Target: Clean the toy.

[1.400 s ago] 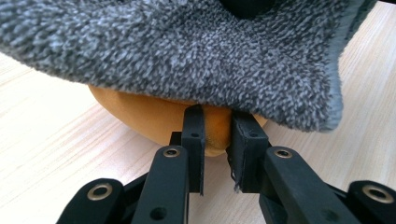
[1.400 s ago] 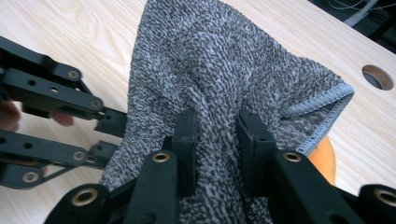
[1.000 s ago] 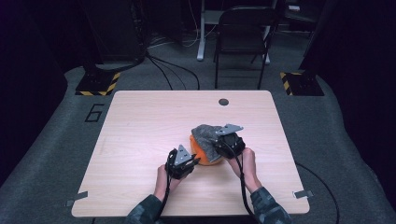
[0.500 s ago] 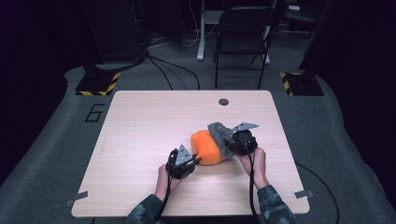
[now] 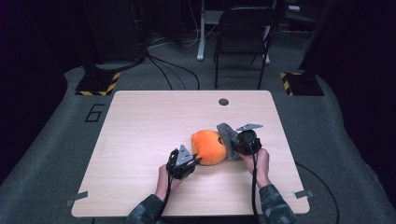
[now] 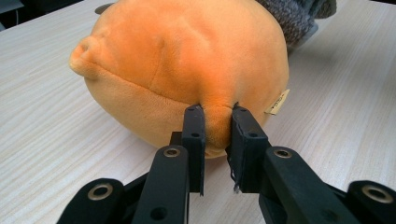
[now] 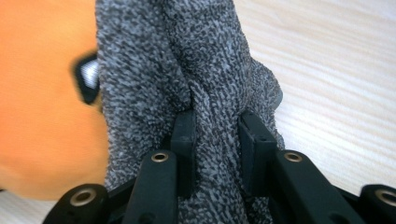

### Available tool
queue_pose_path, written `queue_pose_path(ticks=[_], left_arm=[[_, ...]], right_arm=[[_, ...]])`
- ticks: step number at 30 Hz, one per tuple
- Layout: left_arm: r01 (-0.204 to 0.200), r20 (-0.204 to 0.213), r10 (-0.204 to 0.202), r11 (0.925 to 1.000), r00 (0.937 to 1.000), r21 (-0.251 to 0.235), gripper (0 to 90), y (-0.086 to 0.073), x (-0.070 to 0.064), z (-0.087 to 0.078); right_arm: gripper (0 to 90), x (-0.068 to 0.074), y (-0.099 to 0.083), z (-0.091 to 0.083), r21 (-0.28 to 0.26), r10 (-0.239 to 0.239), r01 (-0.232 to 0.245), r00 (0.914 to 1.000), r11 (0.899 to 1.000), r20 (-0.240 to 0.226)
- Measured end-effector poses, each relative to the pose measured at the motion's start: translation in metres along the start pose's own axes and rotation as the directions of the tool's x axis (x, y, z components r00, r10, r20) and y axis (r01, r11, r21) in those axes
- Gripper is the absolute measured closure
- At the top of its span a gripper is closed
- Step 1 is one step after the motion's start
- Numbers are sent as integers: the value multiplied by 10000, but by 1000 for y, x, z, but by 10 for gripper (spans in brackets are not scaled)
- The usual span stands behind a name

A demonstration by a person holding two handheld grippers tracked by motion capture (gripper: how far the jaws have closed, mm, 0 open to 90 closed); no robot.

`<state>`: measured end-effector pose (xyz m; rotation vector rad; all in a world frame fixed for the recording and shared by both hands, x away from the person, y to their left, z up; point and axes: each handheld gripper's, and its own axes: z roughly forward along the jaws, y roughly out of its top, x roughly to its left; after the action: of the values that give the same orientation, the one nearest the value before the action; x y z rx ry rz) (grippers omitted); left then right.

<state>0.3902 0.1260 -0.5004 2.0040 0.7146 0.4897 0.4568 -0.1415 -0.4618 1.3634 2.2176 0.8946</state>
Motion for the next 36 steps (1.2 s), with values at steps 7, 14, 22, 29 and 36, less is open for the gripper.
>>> queue_pose_path(ticks=[7,14,22,29,36], left_arm=[[-63,-36,63,10000,10000,-22,774,-1,0,0],[-66,-61,66,10000,10000,-12,772,-1,0,0],[-94,-56,93,10000,9999,-33,772,-1,0,0],[-103,-73,103,9999,9999,-49,772,-2,0,0],[-59,-102,58,9999,9999,-92,772,-2,0,0]], right_arm=[[706,-8,-14,22,998,10,-33,9997,9950,229],[714,-14,-10,12,804,13,-44,9993,9968,384],[717,0,21,-45,-908,-230,226,9997,9956,-37],[717,52,40,-68,-1799,-1591,1411,9831,9735,-903],[717,84,38,-50,-1703,-2147,1861,9621,9676,-1684]])
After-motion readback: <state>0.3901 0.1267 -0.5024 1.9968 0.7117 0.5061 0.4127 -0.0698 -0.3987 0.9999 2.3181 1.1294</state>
